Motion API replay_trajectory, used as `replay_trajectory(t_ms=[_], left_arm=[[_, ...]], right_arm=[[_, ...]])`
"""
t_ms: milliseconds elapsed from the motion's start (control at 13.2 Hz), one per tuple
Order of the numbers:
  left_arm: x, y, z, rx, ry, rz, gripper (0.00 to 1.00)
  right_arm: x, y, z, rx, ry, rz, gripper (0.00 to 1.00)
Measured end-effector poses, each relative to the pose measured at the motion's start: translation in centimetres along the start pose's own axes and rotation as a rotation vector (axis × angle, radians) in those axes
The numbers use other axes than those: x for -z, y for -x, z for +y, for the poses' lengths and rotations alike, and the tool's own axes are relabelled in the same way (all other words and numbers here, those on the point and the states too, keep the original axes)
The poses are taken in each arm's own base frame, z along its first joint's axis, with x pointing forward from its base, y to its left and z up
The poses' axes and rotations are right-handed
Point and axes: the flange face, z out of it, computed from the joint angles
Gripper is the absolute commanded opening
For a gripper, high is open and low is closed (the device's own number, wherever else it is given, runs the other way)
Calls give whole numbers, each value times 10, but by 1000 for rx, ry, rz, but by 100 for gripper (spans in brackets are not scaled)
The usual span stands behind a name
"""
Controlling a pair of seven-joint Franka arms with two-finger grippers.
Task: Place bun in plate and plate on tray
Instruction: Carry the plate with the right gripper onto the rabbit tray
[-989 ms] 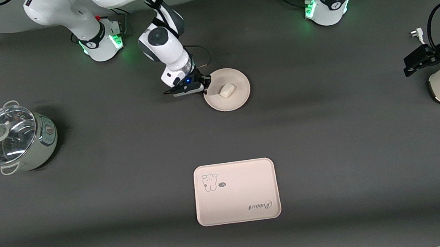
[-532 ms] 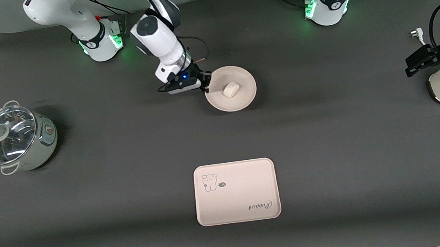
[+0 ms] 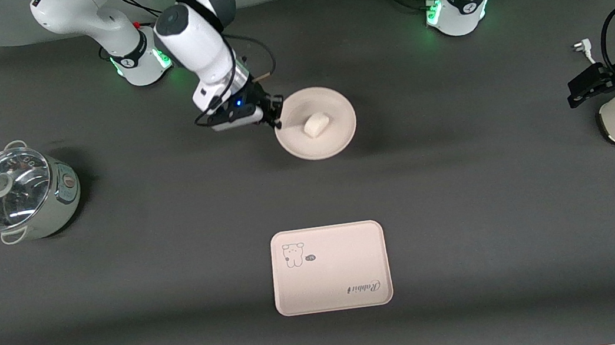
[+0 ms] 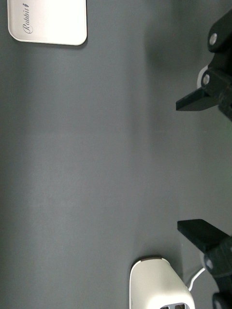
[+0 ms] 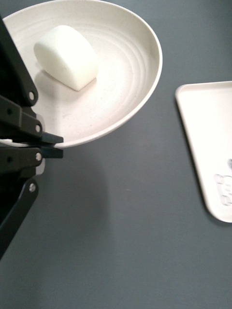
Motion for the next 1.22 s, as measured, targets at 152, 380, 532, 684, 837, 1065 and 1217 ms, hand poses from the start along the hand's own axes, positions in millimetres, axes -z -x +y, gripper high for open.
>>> replay_trajectory(t_ms=[152, 380, 532, 684, 837, 1065, 1217], left_arm=[[-1, 0, 0, 0, 0, 0, 100], [-1, -2, 0, 0, 0, 4, 100], [-1, -2, 0, 0, 0, 5, 100], [-1, -2, 0, 1, 0, 5, 100], [-1, -2, -1, 1, 0, 6, 100], [-1, -3, -1, 1, 0, 10, 100], [-1, -3, -1, 1, 0, 11, 100]], right_arm=[[-15, -48, -2, -27, 0, 22, 0], [-44, -121, -18, -82, -10, 42, 0], [-63, -174, -27, -113, -15, 43, 0], [-80, -215, -34, -129, -14, 31, 0], [-97, -242, -39, -135, -18, 31, 0], [-130, -254, -31, -137, -7, 36, 0], [-156, -253, -22, -141, -5, 45, 0]])
